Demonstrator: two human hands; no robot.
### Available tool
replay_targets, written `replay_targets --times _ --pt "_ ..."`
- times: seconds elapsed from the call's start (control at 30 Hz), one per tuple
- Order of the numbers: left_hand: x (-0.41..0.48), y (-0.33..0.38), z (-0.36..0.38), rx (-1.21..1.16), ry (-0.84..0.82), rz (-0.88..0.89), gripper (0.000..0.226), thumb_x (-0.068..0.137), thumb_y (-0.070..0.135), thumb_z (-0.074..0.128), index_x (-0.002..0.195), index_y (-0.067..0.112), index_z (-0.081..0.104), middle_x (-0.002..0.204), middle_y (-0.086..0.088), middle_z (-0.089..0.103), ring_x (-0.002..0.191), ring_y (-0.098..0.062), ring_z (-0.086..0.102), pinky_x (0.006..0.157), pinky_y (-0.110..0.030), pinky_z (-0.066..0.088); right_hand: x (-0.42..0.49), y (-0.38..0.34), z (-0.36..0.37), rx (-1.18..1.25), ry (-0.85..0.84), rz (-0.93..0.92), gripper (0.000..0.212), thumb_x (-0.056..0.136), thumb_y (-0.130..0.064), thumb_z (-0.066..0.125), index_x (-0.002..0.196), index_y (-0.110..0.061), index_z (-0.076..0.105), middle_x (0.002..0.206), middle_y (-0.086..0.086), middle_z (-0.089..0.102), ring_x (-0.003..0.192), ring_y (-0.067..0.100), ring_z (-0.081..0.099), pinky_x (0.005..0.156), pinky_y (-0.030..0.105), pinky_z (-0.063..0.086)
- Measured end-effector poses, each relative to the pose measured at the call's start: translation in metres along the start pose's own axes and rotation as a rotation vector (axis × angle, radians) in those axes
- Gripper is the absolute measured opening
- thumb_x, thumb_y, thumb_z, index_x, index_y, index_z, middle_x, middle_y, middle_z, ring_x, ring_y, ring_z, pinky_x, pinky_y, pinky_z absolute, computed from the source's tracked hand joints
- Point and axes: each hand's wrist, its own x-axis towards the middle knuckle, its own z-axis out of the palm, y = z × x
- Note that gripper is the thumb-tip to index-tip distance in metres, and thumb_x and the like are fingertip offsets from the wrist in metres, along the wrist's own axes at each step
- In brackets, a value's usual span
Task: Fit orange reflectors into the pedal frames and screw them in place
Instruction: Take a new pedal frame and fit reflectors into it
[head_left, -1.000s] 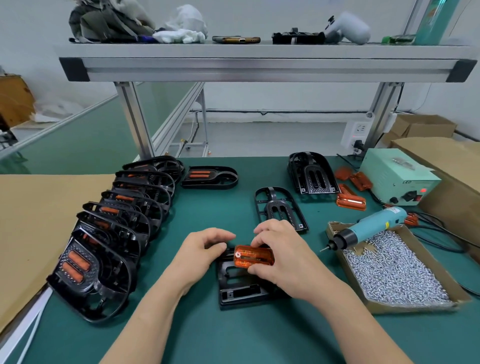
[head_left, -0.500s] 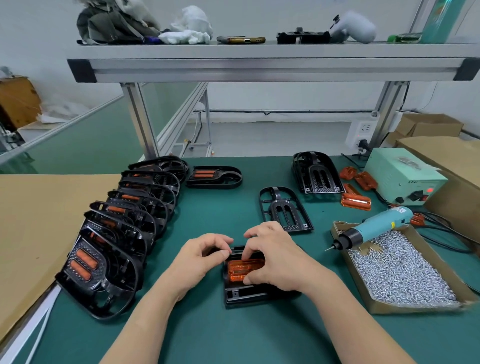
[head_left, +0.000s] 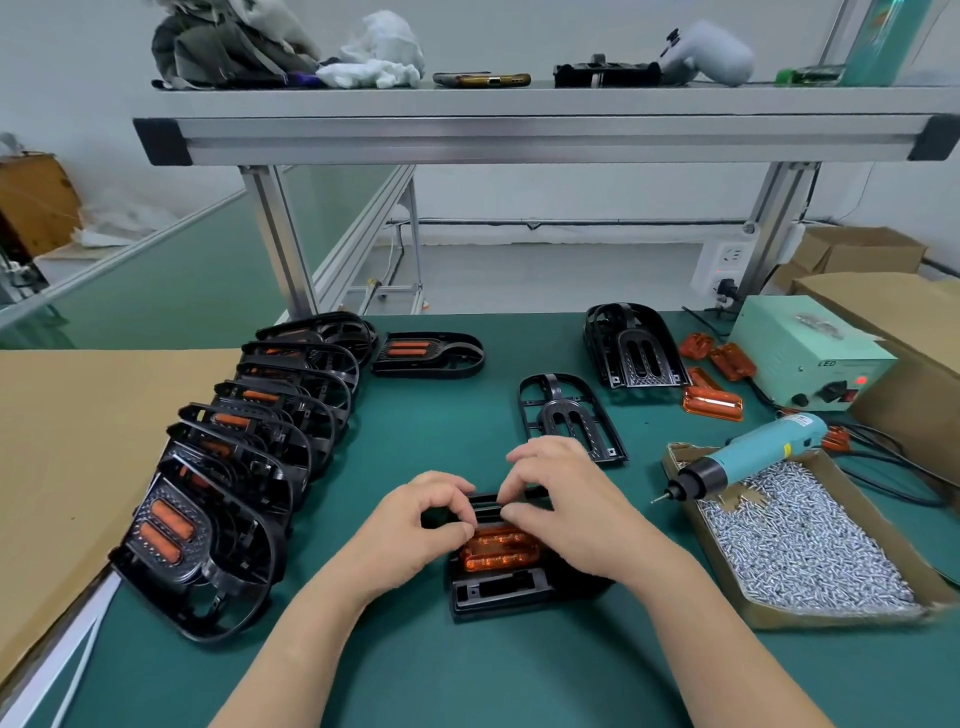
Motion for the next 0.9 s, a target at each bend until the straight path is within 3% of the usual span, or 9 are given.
replay_targets --times 0.1,0.17,0.33,0.43,0.53,0.63,0.73,0.8,0.9 --pt "0.0 0.011 0.009 0.072 0.049 0.07 0.01 0.08 0.027 0.076 0.079 0.036 0.071 0.13 0.016 0.052 0.128 0.007 0.041 0.105 -0.018 0.028 -0.007 0.0 -0.014 0.036 0.172 0.004 0.013 0.091 -0.014 0.067 0.096 -0.025 0.073 0.124 -0.012 0.059 0.127 0.001 0.039 0.099 -0.001 0.016" --pt "0.003 0.016 0.017 0.189 0.021 0.106 0.012 0.08 0.031 0.076 0.085 0.039 0.068 0.131 0.017 0.049 0.128 0.005 0.038 0.103 -0.019 0.028 -0.012 0.001 -0.026 0.076 0.293 0.031 0.015 0.09 -0.012 0.068 0.095 -0.025 0.073 0.12 -0.014 0.061 0.119 -0.003 0.046 0.094 -0.003 0.02" --pt "0.01 0.022 0.028 0.286 -0.066 0.066 0.019 0.085 0.024 0.073 0.082 0.041 0.066 0.117 0.028 0.049 0.11 0.004 0.049 0.095 -0.022 0.036 -0.033 0.015 -0.057 0.138 0.539 0.142 0.016 0.088 -0.009 0.069 0.089 -0.025 0.073 0.103 -0.015 0.066 0.095 -0.005 0.058 0.077 0.005 0.04" --pt "0.013 0.021 0.028 0.29 -0.092 0.064 0.019 0.085 0.022 0.073 0.079 0.038 0.065 0.112 0.029 0.047 0.108 0.004 0.047 0.091 -0.022 0.035 -0.052 0.04 -0.079 0.014 0.597 0.371 0.014 0.088 -0.016 0.067 0.079 -0.026 0.07 0.085 -0.014 0.068 0.08 0.003 0.06 0.067 0.018 0.04" --pt "0.019 0.025 0.029 0.368 -0.129 0.063 0.02 0.086 0.021 0.071 0.074 0.033 0.063 0.109 0.023 0.046 0.108 0.0 0.044 0.09 -0.023 0.034 -0.07 0.07 -0.094 -0.213 0.456 0.667 0.017 0.091 -0.019 0.062 0.075 -0.024 0.066 0.076 -0.003 0.068 0.077 0.025 0.059 0.065 0.033 0.041" --pt "0.023 0.028 0.029 0.415 -0.151 0.044 0.024 0.086 0.019 0.071 0.071 0.033 0.06 0.108 0.019 0.047 0.107 -0.005 0.045 0.092 -0.026 0.037 -0.081 0.088 -0.096 -0.317 0.218 0.821 0.018 0.093 -0.021 0.06 0.076 -0.023 0.065 0.083 0.0 0.068 0.085 0.027 0.06 0.069 0.034 0.044" --pt "0.024 0.03 0.028 0.383 -0.154 0.048 0.032 0.085 0.017 0.074 0.065 0.037 0.059 0.108 0.02 0.049 0.104 -0.001 0.047 0.087 -0.019 0.035 -0.083 0.09 -0.091 -0.303 0.067 0.803 0.004 0.089 -0.026 0.068 0.088 -0.028 0.07 0.096 -0.004 0.069 0.093 0.021 0.062 0.074 0.029 0.045" --pt "0.023 0.03 0.026 0.353 -0.142 0.046 0.034 0.083 0.017 0.076 0.062 0.039 0.06 0.108 0.021 0.05 0.104 0.001 0.05 0.086 -0.015 0.034 -0.08 0.09 -0.087 -0.299 0.036 0.765 0.011 0.086 -0.029 0.072 0.097 -0.03 0.071 0.102 -0.004 0.068 0.099 0.019 0.062 0.077 0.028 0.045" --pt "0.021 0.03 0.027 0.331 -0.132 0.037 0.034 0.082 0.018 0.078 0.061 0.041 0.063 0.11 0.024 0.052 0.104 0.004 0.051 0.087 -0.017 0.035 -0.076 0.089 -0.085 -0.291 0.031 0.746 0.011 0.083 -0.029 0.075 0.087 -0.033 0.065 0.097 -0.005 0.064 0.096 0.019 0.058 0.074 0.027 0.04"
